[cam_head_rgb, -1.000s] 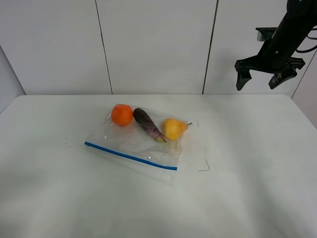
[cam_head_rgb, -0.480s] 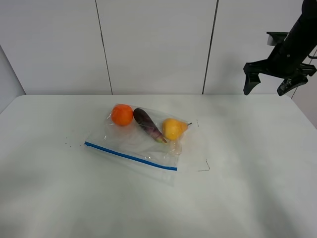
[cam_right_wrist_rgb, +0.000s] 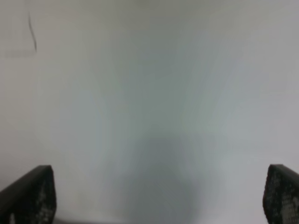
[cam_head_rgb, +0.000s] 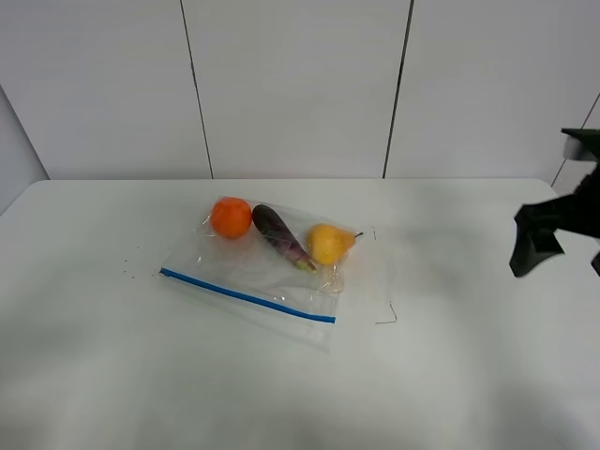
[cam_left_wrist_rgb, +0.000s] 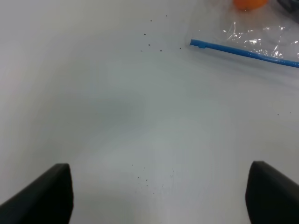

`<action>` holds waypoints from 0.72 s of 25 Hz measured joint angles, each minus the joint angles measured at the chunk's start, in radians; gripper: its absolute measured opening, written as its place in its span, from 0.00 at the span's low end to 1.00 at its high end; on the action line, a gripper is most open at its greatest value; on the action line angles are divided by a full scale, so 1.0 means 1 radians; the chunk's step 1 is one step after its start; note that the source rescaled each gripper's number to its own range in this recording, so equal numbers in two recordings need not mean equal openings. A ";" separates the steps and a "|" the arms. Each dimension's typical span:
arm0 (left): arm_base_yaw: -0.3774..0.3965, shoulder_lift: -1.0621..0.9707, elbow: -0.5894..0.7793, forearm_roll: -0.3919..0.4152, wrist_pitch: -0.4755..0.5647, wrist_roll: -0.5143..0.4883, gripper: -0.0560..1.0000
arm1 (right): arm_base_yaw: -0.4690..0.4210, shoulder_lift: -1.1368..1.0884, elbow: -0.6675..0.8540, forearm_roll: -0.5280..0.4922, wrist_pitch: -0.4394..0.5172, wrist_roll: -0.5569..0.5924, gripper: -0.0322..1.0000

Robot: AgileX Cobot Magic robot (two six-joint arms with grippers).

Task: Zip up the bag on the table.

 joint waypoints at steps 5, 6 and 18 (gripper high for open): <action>0.000 0.000 0.000 0.000 0.000 0.000 1.00 | 0.000 -0.308 0.253 0.000 -0.051 0.001 0.97; 0.000 0.000 0.000 0.000 0.000 0.000 1.00 | 0.000 -0.378 0.289 0.000 -0.072 0.001 0.97; 0.000 0.000 0.000 0.000 0.000 -0.001 1.00 | 0.000 -1.115 0.523 -0.024 -0.187 0.033 0.97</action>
